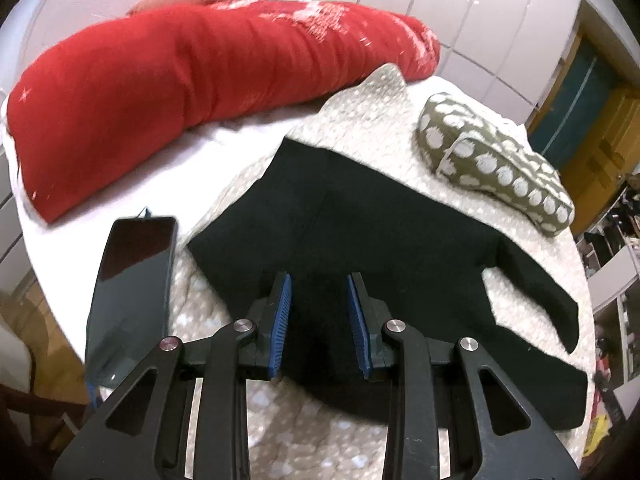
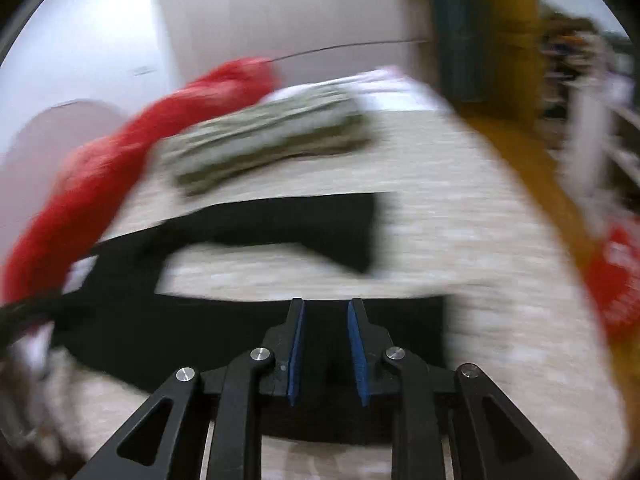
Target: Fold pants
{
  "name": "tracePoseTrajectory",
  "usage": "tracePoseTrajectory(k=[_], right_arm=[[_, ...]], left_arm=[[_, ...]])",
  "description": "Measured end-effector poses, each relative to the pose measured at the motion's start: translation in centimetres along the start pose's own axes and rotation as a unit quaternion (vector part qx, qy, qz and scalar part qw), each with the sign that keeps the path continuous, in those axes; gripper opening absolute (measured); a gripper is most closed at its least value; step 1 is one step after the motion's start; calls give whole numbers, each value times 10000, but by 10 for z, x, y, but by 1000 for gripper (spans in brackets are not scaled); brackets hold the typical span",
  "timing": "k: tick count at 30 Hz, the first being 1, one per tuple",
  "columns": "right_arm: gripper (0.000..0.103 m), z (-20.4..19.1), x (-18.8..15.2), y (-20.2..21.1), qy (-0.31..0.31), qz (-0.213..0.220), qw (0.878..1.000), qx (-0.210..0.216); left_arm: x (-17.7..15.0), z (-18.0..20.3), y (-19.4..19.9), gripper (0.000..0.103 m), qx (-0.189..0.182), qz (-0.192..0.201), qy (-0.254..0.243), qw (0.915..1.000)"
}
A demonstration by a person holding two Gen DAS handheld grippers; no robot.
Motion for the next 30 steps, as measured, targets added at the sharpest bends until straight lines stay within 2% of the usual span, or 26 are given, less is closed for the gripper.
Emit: tracePoseTrajectory(k=[1,3,6,8,12,15,17,19,20,22,24,27,30], right_arm=[[20,-16,-2,-10,21,-99,9996,272],[20,-56,-14,-38,190,-388,9957,822],[20,-92,-36,-72,638,-784,9882,1151],[21,-104,-52,-90,826,-1169,9817,1253],[23,-118,-32,-92,1060,-1149,9779,1389],[33,-145,5,-102,1164,-774,9750,1729],[36,-173,30,-123,1526,-571,9696,1828],[39,-200,52,-151,1937,-467,9606,1938],[43,-214,56,-166,2096,-535,9551,2024],[44,-240,57,-207,2436,-850,9401,2228],[44,-254,56,-239,2822,-1031,9275,2222],[45,-253,50,-273,3227,-1283,9133,2127],[48,-244,32,-297,3307,-1839,8995,2185]], left_arm=[[1,4,-2,47,-61,-4,-12,10000],[3,12,-9,55,-189,-34,-24,9998],[-2,20,-26,55,-158,-151,-186,9996],[-11,20,-44,55,-134,-373,-194,9990],[-28,11,-79,55,20,-853,-211,9961],[-23,9,-88,55,-3,-813,-204,9965],[-15,7,-94,55,-55,-797,-145,9967],[-9,2,-101,55,10,-792,-118,9968],[-6,-2,-105,55,52,-810,-74,9967],[0,-4,-110,55,23,-810,31,9967],[5,-4,-118,55,14,-838,-17,9965],[9,-3,-127,55,10,-870,-122,9961],[10,-1,-135,60,-52,-902,-147,9958]])
Point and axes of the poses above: each gripper's, at about its wrist camera, not at the fingertips, and y roughly against the way its jaws point, z to its right, x to its top, the point moved 9 cm from there along -y, roughly the way its jaws point, and after that the axes turned 9 degrees about z, right-handed, at the moved point
